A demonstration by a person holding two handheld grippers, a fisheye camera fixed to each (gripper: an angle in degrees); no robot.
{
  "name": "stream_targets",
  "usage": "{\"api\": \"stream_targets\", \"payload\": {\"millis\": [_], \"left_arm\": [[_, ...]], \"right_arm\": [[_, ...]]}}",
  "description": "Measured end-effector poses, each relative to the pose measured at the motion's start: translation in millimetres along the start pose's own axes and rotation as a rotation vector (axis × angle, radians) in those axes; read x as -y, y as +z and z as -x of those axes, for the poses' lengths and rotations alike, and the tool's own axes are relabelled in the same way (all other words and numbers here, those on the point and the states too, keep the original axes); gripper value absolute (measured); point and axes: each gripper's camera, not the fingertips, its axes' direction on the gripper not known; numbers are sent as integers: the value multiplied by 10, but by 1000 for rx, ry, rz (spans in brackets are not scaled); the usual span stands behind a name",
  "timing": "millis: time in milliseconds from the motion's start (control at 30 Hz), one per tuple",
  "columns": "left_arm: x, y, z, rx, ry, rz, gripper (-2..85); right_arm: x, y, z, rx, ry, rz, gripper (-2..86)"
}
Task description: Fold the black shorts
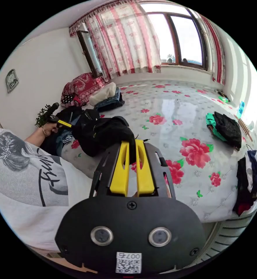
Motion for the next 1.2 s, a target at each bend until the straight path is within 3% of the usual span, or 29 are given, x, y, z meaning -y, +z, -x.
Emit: {"api": "stream_targets", "payload": {"millis": [167, 300, 400, 600, 800, 900, 1000, 1067, 1200], "left_arm": [[-624, 472, 5, -71, -142, 52, -9], [-1087, 219, 187, -36, -256, -23, -10], [-1279, -4, 372, -120, -318, -163, -10], [-541, -548, 727, -48, -308, -297, -10], [-71, -2637, 429, 167, -194, -818, -10], [-184, -3078, 25, 306, -81, -910, -10], [-175, -2805, -219, 355, 16, -851, -10], [-99, -2371, -283, 335, 47, -768, -10], [160, -792, -283, 110, -7, -422, -10]], "right_arm": [[-318, 502, 141, -20, 46, 223, 33], [-227, 429, 85, 39, 72, 203, 32], [-106, 419, -16, 139, 109, 171, 32], [760, 655, 20, 59, -30, 194, 31], [2317, -569, 422, -121, -243, -242, 32], [2475, -1061, 620, -214, -312, -416, 35], [2355, -1056, 461, -238, -267, -432, 41], [2112, -697, 133, -238, -176, -329, 47], [1472, 130, -543, -218, 79, -53, 58]]}}
